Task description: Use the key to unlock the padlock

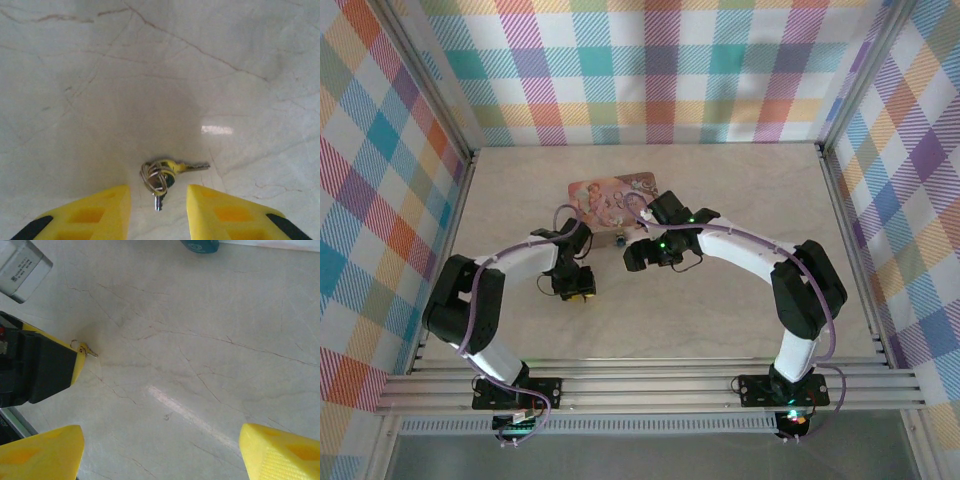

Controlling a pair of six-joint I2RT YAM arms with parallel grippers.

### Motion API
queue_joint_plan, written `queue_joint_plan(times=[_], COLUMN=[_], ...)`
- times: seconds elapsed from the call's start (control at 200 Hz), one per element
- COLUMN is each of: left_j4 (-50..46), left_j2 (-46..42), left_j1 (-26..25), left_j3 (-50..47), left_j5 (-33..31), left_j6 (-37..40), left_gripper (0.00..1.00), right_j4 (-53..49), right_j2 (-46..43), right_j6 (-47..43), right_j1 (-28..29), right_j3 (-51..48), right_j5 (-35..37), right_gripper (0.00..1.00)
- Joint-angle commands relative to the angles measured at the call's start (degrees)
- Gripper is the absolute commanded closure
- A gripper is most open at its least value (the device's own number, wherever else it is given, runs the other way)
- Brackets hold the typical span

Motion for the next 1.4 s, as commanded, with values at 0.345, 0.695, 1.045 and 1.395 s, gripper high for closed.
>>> queue_joint_plan(times=[0.345,0.695,1.045,1.395], left_j4=[-0.66,-5.28,-4.63,-2.11], left_j2=[3.27,-2.26,-5.06,-3.53], left_j1=[0.81,0.64,0.44,-0.90], left_j3=[3.42,8.33,22.54,30.58], left_j5=[-0.90,-0.02,13.93,21.21], left_j6=[-3.88,-3.23,-1.76,-11.26], left_gripper=[0.87,1.00,1.00,1.00], right_j4=[0.37,14.71,33.64,45.35], right_j2=[-2.15,-7.99,-16.15,-17.59], right_j6=[-0.19,1.05,-2.63,-7.03], right_j1=[0.38,0.13,0.11,0.20], right_j3=[-0.76,-9.68,-19.34,-23.37], right_j5=[-0.22,-6.68,-9.24,-8.54], right_gripper=[0.19,0.35,0.55,0.41])
